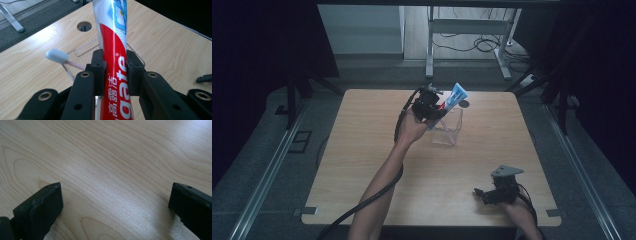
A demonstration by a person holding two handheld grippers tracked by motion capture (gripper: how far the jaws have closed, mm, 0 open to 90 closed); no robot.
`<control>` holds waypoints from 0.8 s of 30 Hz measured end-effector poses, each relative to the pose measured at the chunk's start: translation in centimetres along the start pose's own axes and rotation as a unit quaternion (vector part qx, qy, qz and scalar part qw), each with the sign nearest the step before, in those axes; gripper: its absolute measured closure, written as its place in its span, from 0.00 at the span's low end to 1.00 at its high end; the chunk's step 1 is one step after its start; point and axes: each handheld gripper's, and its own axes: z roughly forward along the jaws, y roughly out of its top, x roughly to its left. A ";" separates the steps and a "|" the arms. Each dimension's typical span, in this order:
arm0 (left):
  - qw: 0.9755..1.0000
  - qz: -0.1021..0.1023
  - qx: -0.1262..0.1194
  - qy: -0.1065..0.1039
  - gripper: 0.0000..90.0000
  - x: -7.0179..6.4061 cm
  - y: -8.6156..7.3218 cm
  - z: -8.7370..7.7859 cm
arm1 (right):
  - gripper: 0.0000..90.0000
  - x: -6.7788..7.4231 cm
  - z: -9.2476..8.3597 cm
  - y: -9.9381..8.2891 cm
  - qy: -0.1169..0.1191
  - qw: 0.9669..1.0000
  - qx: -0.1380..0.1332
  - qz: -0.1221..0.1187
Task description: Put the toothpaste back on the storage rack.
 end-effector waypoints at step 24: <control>1.000 0.001 -0.013 0.008 0.81 0.5 2.6 4.9 | 0.00 0.0 0.0 0.0 0.000 1.000 -0.001 0.000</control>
